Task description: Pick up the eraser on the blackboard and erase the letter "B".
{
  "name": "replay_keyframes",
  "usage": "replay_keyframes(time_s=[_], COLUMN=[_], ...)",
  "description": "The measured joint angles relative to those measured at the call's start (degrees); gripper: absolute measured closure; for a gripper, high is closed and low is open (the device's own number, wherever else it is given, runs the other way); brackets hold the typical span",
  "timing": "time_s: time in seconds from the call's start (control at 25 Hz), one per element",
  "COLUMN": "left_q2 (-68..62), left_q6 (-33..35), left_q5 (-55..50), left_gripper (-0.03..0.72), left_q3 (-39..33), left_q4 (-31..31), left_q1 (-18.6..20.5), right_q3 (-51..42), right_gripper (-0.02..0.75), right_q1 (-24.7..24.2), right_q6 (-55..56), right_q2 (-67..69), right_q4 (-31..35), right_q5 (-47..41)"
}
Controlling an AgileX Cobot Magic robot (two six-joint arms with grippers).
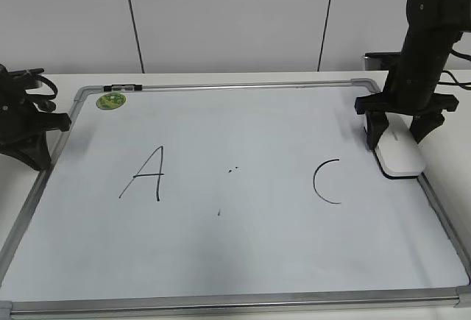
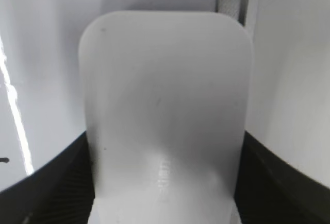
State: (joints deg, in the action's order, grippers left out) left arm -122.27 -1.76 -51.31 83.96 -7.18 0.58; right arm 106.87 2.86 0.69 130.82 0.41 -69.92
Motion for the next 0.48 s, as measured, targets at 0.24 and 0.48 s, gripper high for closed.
replay_keyframes(time_s=[0.24,0.48], left_q2=[0.0,0.0], left_q6=[0.0,0.0], left_q5=[0.0,0.0], left_gripper=[0.654,0.653], left_q3=[0.0,0.0], left_q4=[0.0,0.0], left_q1=[0.0,0.0], right_q3=[0.0,0.0], right_gripper=[0.206,0.205], right_q1=[0.0,0.0], right_q6=[0.0,0.0], right_q2=[0.0,0.0], right_q4=[0.1,0.6], right_q5=[0.0,0.0])
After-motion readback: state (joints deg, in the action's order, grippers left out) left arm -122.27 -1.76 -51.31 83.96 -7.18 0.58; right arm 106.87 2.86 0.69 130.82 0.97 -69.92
